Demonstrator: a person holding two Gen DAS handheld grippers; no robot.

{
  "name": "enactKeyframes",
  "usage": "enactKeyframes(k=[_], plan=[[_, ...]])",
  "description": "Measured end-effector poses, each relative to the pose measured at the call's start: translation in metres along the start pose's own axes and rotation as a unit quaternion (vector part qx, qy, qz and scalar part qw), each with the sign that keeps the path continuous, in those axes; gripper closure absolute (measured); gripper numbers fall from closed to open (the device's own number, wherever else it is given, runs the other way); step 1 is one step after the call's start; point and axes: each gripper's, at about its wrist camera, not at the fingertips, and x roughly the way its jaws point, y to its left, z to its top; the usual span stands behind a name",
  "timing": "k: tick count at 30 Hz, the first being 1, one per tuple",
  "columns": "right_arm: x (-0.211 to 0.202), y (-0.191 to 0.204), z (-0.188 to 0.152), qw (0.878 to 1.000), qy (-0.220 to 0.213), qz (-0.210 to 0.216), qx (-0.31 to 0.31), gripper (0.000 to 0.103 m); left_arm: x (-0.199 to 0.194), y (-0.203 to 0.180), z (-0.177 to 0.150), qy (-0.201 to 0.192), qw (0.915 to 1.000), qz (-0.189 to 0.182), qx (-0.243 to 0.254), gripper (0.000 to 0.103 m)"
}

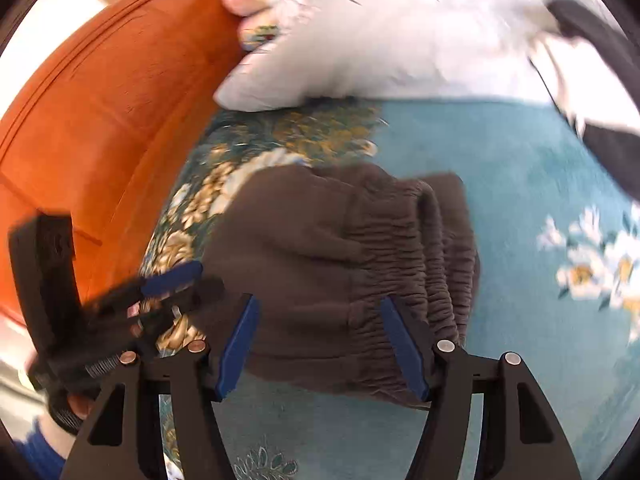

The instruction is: Fold clothes

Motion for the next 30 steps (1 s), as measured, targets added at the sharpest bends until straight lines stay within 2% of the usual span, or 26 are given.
enactKeyframes(k=[2, 7, 10, 14, 17, 19, 20, 23, 25, 26, 30], plan=[[0.006, -0.006, 0.001, 1.0, 0.004, 0.004, 0.008, 0.037, 0.005, 0.002, 0.0, -0.002, 0.9999, 0.002, -0.012, 0.045], [0.016, 0.004, 0.004, 0.999, 0.013, -0.025, -0.019, 0.037, -0.007, 0.002, -0.002, -0.007, 0.999, 0.005, -0.044, 0.044], [0.016, 0.013, -0.001, 0.999, -0.001, -0.029, -0.038, 0.037, -0.022, -0.007, -0.022, -0.031, 0.9968, 0.023, -0.07, 0.044], [0.0, 0.012, -0.028, 0.999, -0.028, -0.029, -0.03, 0.037, -0.027, -0.014, -0.064, -0.044, 0.9913, 0.04, -0.118, 0.044], [-0.005, 0.012, -0.051, 0.998, -0.036, -0.034, -0.026, 0.037, -0.012, -0.018, -0.088, -0.018, 0.9898, 0.056, -0.13, 0.035], [0.0, 0.013, -0.063, 0.999, -0.022, -0.038, -0.031, 0.037, -0.001, -0.02, -0.097, 0.0, 0.9891, 0.066, -0.131, 0.023], [0.003, 0.013, -0.068, 0.998, -0.015, -0.041, -0.034, 0.037, 0.002, -0.021, -0.101, 0.004, 0.9885, 0.077, -0.13, 0.02], [0.011, 0.011, -0.078, 0.997, -0.005, -0.058, -0.056, 0.036, 0.008, -0.023, -0.106, -0.005, 0.9845, 0.113, -0.134, 0.013], [0.013, 0.005, -0.082, 0.996, -0.01, -0.068, -0.05, 0.026, 0.012, -0.022, -0.108, -0.015, 0.9814, 0.122, -0.147, 0.002], [0.015, 0.002, -0.085, 0.996, -0.015, -0.073, -0.048, 0.02, 0.015, -0.021, -0.109, -0.022, 0.9799, 0.126, -0.154, 0.0], [0.028, -0.007, -0.095, 0.992, -0.009, -0.107, -0.064, 0.019, 0.026, -0.021, -0.114, -0.05, 0.9733, 0.143, -0.173, 0.0]])
